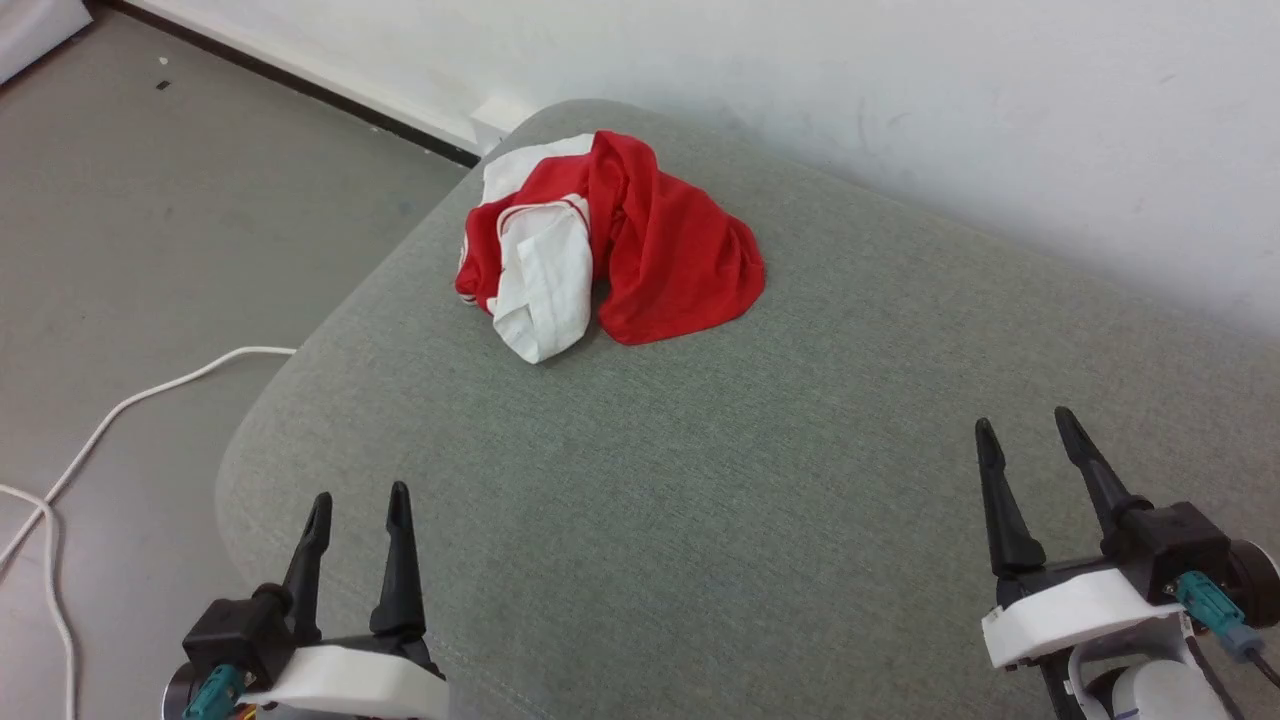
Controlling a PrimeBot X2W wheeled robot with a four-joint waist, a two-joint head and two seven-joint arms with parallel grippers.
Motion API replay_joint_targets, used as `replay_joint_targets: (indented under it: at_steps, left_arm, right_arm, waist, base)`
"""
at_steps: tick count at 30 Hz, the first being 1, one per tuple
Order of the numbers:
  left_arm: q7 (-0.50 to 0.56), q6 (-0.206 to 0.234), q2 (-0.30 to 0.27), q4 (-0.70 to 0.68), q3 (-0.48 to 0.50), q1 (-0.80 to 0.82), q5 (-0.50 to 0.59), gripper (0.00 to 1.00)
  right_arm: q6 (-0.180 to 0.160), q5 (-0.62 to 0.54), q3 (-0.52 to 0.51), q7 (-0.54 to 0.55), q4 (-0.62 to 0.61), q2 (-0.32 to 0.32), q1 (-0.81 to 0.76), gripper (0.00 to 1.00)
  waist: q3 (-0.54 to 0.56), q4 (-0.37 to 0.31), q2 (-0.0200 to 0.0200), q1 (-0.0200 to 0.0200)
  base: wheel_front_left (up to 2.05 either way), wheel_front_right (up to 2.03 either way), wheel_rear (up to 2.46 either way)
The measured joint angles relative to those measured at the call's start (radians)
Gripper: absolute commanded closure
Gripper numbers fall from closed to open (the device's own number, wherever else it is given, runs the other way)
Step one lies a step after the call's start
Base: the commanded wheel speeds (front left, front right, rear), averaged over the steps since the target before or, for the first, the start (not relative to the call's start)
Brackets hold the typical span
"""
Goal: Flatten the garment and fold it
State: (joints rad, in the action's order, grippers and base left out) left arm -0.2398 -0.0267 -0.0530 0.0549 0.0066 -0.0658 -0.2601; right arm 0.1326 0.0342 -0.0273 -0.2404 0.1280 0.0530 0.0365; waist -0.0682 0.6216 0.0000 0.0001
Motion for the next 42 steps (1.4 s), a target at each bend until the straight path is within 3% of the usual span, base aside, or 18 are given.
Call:
replay_joint_targets:
  at_steps: [18, 25, 30, 34, 38, 42]
  left_arm:
    - [-0.017, -0.009, 0.0, 0.016, -0.001, -0.015, -0.012, 0.0]
    - [-0.017, -0.035, 0.0, -0.076, 0.021, 0.019, -0.173, 0.0]
    - [-0.002, -0.059, -0.035, -0.164, 0.006, 0.176, -0.154, 0.0]
    - [0.093, -0.059, -0.074, -0.174, 0.013, 0.375, -0.169, 0.0]
    - [0.197, -0.054, -0.109, -0.101, 0.02, 0.564, -0.198, 0.0]
    - [0.288, -0.055, -0.182, 0.015, 0.017, 0.712, -0.196, 0.0]
  right_arm:
    - [0.0, 0.001, 0.0, -0.016, 0.007, 0.0, 0.0, 0.0]
    - [0.0, 0.002, -0.011, -0.016, -0.01, -0.001, 0.0, 0.0]
    - [0.0, -0.021, -0.058, -0.017, -0.055, -0.002, 0.006, 0.0]
    - [0.0, -0.058, -0.079, -0.017, -0.098, -0.002, 0.027, 0.0]
    - [0.0, -0.084, -0.077, -0.016, -0.134, -0.003, 0.054, 0.0]
    - [0.0, -0.113, -0.058, -0.005, -0.185, -0.004, 0.084, 0.0]
  waist:
    - [0.012, 0.031, 0.0, 0.0]
    - [0.0, 0.028, 0.0, -0.0001]
    - [-0.031, 0.021, 0.0, -0.0002]
    - [-0.069, 0.013, 0.0, 0.0]
    - [-0.115, -0.003, 0.0, 0.0001]
    - [-0.168, -0.028, 0.0, 0.0001]
  base:
    - [0.0, 0.0, 0.0]
    - [0.0, 0.0, 0.0]
    - [0.0, 0.0, 0.0]
    - [0.0, 0.0, 0.0]
    - [0.0, 0.0, 0.0]
    - [0.0, 0.0, 0.0]
